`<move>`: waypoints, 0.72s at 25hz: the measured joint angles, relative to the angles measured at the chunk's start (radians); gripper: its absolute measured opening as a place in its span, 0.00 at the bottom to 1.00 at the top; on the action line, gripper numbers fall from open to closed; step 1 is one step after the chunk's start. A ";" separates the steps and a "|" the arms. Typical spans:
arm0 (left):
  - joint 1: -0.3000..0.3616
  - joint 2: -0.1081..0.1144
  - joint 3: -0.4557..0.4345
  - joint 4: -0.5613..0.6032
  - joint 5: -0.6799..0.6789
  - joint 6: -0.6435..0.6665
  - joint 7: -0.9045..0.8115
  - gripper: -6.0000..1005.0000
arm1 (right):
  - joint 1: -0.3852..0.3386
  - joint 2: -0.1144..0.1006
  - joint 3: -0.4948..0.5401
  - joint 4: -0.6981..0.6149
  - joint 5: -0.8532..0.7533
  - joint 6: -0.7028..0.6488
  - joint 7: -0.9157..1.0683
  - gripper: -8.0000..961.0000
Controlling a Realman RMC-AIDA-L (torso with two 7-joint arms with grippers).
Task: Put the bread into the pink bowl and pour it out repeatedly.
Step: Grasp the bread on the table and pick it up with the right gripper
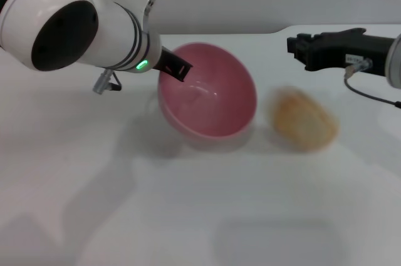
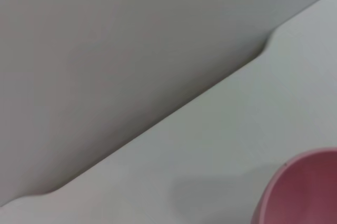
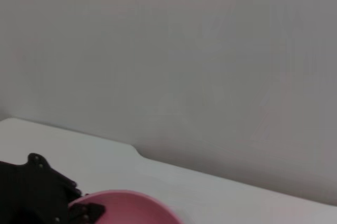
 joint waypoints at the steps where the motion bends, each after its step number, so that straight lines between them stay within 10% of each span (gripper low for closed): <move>1: 0.000 0.000 0.002 0.001 -0.007 0.005 0.000 0.12 | 0.008 0.000 -0.003 0.014 0.000 -0.003 0.000 0.28; 6: -0.003 0.000 0.006 -0.001 -0.044 0.035 0.005 0.12 | 0.024 -0.001 -0.014 0.041 0.004 -0.009 -0.001 0.24; 9: -0.005 0.002 0.006 -0.013 -0.040 0.039 0.007 0.12 | 0.018 -0.001 -0.016 0.034 0.006 -0.009 -0.012 0.01; 18: -0.015 0.008 -0.056 -0.041 0.044 0.010 0.012 0.12 | -0.037 0.000 -0.034 0.055 0.137 0.023 -0.064 0.06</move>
